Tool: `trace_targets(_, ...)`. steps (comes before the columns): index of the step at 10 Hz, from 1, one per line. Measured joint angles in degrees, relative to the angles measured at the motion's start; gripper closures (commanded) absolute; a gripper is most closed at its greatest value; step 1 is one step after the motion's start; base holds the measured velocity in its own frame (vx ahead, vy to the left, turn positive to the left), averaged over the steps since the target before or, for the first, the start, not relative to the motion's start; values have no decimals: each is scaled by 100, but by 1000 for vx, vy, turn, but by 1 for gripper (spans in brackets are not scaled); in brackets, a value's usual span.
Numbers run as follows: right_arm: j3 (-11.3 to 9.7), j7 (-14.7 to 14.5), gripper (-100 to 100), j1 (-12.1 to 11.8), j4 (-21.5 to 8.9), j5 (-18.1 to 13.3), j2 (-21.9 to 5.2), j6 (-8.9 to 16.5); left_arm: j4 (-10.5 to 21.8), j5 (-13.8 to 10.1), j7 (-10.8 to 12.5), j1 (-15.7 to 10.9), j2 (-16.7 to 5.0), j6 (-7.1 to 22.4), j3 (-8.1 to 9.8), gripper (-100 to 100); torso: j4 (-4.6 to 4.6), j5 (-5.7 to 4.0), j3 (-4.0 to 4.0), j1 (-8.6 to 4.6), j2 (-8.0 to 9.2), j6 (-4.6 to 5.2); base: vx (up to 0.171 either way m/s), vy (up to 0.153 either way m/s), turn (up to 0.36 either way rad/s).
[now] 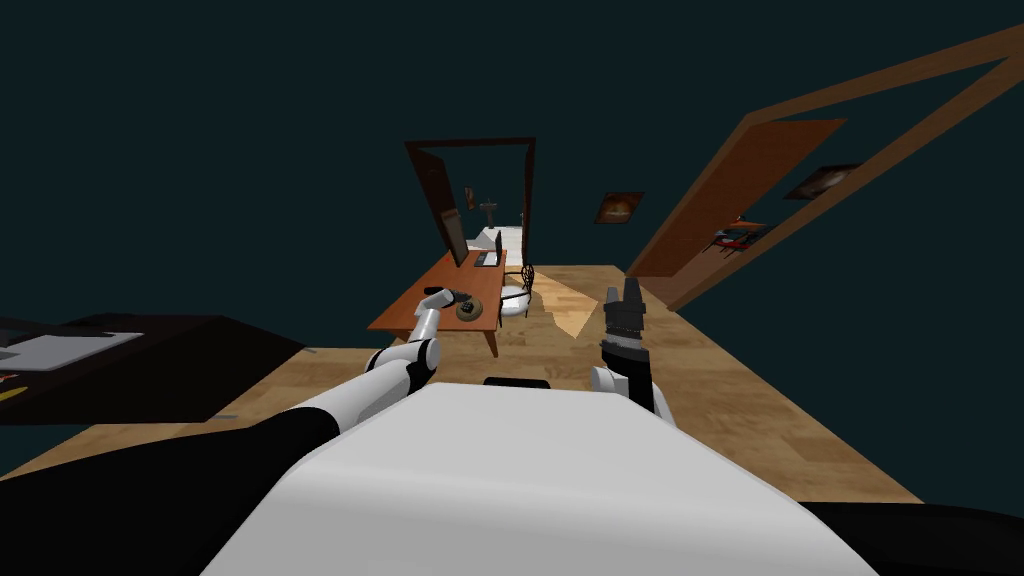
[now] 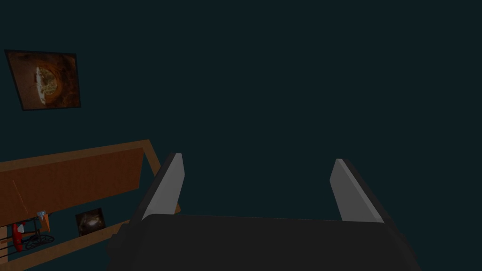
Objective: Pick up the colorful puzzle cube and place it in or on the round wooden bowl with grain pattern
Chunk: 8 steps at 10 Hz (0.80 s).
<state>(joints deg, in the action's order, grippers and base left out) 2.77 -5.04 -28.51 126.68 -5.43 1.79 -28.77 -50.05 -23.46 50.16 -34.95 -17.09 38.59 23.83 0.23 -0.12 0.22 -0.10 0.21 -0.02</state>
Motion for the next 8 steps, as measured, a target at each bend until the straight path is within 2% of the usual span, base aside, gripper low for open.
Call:
trace_targets(2,0,0,0,0,0,0,0,0,38,1,59,-124,-105,145,1,-100,-1,1,-1,2,0,0,-10,-19,0)
trace_targets(3,0,0,0,0,0,0,0,0,40,1,62,-130,-110,157,1,0,-2,2,-2,8,-3,-1,0,0,0)
trace_targets(8,0,0,0,0,0,0,0,0,39,1,61,-129,-109,156,1,0,-2,4,-4,13,-6,-1,0,0,0)
